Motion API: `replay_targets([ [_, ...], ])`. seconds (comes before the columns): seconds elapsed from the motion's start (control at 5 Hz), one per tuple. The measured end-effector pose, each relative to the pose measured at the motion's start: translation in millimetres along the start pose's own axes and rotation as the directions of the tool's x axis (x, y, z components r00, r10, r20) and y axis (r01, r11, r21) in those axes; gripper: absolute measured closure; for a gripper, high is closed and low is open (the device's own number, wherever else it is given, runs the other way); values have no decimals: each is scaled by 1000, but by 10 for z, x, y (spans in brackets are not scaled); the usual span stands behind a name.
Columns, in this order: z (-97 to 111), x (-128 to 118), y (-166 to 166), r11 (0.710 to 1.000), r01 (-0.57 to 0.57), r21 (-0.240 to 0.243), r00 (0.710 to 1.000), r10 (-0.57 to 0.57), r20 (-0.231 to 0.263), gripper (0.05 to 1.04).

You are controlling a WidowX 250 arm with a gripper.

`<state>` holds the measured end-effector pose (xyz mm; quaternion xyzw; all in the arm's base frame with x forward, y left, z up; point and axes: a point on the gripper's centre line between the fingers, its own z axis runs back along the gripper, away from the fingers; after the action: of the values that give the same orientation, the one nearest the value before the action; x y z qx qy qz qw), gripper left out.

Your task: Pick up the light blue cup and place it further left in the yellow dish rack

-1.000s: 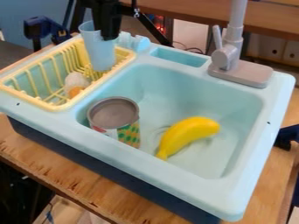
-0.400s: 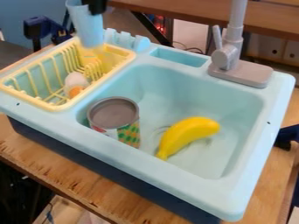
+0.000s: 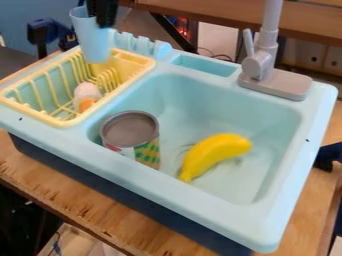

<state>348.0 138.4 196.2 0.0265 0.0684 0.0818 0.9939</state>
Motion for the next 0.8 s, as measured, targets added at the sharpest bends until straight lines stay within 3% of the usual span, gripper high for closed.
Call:
replay_targets([
  [0.2, -31, 10, 33, 1000, -23, 19, 1000, 23, -11, 1001],
  [0.4, -190, 39, 31, 1000, -19, 17, 998, 19, -54, 1001],
  [0.8, -245, 61, 38, 999, -27, 21, 998, 28, -64, 1001],
])
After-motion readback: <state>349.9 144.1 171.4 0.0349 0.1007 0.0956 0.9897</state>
